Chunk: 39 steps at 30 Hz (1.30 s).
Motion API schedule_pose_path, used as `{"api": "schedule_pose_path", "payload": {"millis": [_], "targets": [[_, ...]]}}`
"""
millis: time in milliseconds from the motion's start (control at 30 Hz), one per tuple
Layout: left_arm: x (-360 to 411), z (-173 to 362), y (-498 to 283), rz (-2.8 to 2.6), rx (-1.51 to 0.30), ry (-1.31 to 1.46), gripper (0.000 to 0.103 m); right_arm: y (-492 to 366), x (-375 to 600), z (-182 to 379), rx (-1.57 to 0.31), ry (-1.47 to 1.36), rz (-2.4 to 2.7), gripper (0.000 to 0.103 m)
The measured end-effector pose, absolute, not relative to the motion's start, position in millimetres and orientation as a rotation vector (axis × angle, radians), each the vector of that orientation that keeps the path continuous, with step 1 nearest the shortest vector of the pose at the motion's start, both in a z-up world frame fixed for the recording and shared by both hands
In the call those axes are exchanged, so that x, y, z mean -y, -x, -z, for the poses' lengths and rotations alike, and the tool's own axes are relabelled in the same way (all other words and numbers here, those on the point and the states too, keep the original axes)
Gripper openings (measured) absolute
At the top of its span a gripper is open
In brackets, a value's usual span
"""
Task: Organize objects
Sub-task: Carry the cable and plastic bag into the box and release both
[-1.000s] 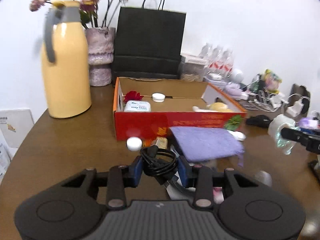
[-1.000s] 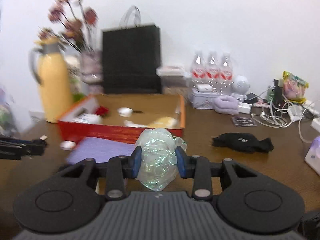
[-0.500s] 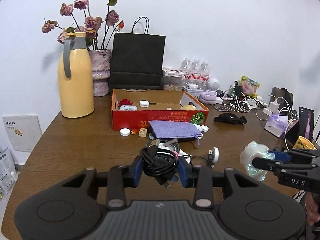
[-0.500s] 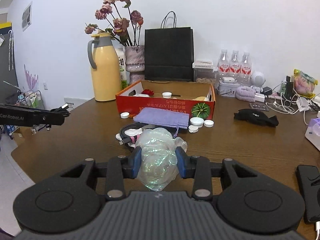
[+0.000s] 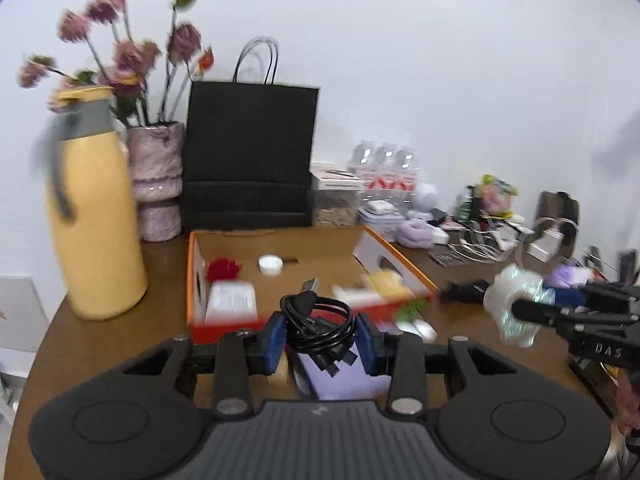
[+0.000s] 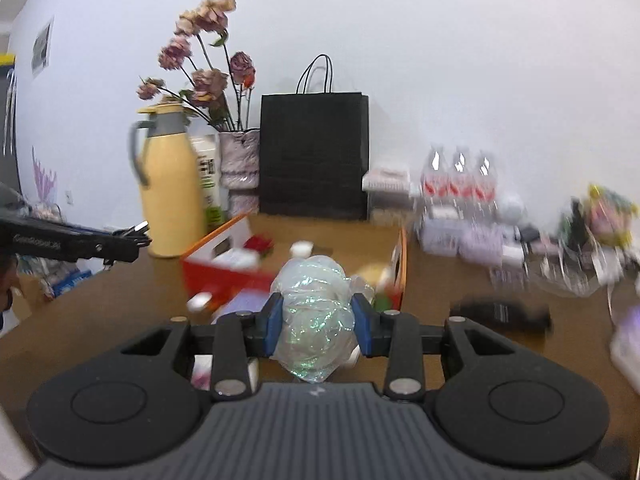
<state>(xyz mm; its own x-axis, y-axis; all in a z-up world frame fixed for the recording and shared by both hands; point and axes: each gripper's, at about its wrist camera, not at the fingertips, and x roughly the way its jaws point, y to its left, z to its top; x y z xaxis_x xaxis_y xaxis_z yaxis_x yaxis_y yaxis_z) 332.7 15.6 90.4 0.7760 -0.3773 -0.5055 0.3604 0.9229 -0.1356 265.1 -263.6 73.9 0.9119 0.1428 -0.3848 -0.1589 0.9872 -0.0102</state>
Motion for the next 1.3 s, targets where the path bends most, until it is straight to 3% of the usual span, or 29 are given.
{"api": "schedule_pose_path", "payload": {"millis": [167, 333, 433, 500, 567, 600, 633, 667, 733, 800, 1067, 1133, 1300], "targets": [[9.8, -80.6, -492.2, 0.359, -0.721, 0.124, 0.036, -430.1, 265.3, -78.4, -0.495, 0.064, -0.107, 0.037], [53.5, -33.1, -598.0, 0.199, -0.788, -0.101, 0.037, -562.5, 255.1, -33.3, -0.717, 0.146, -0.041, 0.037], [56.6, 2.2, -635.2, 0.164, -0.867, -0.121, 0.037, -590.2, 250.2, -7.7, -0.730, 0.192, 0.024, 0.047], [55.6, 16.8, -649.2, 0.197, -0.922, -0.119, 0.040, -593.1, 249.4, -1.4, -0.718, 0.178, 0.043, 0.071], [50.9, 14.7, -651.1, 0.190, -0.904, -0.081, 0.045, -585.8, 247.6, -6.6, -0.660, 0.160, 0.034, 0.083], [48.7, 10.8, -649.3, 0.193, -0.884, -0.058, 0.052, -582.0, 246.3, -11.2, -0.638, 0.165, 0.025, 0.086], [46.3, 4.2, -646.5, 0.199, -0.866, -0.036, 0.062, -577.8, 244.7, -16.7, -0.622, 0.180, 0.011, 0.087], [45.0, -2.6, -642.7, 0.199, -0.851, -0.026, 0.066, -572.5, 243.2, -23.4, -0.608, 0.198, 0.000, 0.089], [43.7, -18.6, -631.8, 0.197, -0.817, -0.042, 0.067, -558.7, 239.7, -38.2, -0.588, 0.232, -0.014, 0.090], [44.1, -36.6, -612.9, 0.200, -0.793, -0.073, 0.067, -539.8, 237.1, -50.1, -0.568, 0.252, -0.021, 0.103], [18.7, -104.0, -436.8, 0.304, -0.631, -0.049, 0.080, -391.6, 250.7, -77.4, -0.484, 0.214, -0.084, 0.103], [13.1, -106.8, -380.4, 0.351, -0.602, -0.025, 0.089, -341.3, 255.5, -78.5, -0.457, 0.163, -0.130, 0.103], [-9.3, -93.6, -250.0, 0.421, -0.543, 0.050, 0.094, -224.2, 250.1, -62.5, -0.445, 0.023, -0.166, 0.103]]}}
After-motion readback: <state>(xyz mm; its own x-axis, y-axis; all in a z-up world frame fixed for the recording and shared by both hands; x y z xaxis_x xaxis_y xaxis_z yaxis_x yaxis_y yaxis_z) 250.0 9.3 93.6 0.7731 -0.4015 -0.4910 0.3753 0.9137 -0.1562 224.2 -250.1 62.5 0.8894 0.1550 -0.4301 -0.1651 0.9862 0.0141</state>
